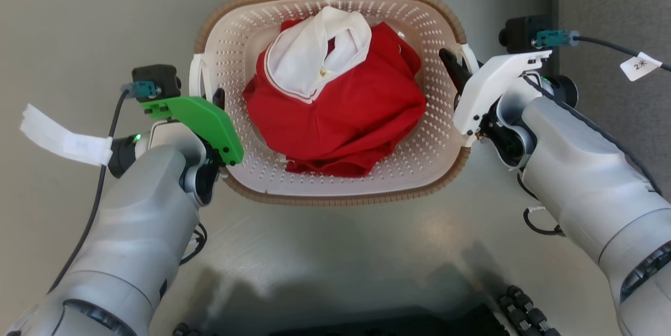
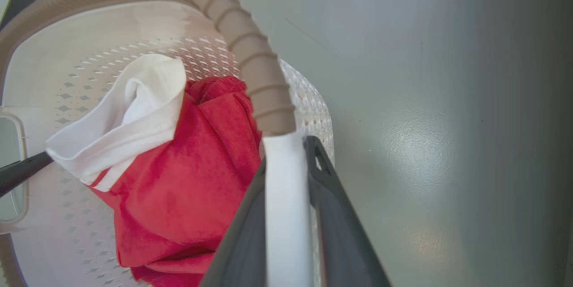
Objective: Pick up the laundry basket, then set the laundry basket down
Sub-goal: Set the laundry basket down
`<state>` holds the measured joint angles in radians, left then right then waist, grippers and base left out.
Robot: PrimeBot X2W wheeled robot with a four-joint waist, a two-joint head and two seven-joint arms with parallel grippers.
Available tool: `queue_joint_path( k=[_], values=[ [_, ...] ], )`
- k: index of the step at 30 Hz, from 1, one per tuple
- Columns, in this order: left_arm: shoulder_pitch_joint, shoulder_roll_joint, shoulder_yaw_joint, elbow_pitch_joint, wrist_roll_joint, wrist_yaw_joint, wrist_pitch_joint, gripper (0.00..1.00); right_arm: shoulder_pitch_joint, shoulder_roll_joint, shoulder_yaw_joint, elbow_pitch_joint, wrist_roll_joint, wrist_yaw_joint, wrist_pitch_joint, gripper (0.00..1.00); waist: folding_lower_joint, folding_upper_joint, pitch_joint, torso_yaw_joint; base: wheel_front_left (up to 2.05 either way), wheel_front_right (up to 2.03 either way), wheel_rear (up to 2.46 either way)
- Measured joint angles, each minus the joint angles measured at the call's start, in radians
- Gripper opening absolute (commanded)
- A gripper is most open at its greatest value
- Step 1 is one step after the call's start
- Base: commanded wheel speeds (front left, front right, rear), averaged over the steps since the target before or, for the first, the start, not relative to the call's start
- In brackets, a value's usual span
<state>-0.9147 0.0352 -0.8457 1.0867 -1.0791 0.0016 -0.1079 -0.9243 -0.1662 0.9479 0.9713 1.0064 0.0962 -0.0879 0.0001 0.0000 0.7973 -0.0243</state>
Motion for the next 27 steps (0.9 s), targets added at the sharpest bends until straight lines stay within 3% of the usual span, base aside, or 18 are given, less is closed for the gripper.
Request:
queue_joint_path(
  k=[27],
  values=[
    [-0.075, 0.007, -0.031, 0.0, -0.025, 0.0, -0.039, 0.0, -0.073, -0.014, 0.044, 0.003, 0.051, 0.0, -0.053, 0.0, 0.0, 0.0, 0.133, 0.006, 0.0, 0.0, 0.0]
  ],
)
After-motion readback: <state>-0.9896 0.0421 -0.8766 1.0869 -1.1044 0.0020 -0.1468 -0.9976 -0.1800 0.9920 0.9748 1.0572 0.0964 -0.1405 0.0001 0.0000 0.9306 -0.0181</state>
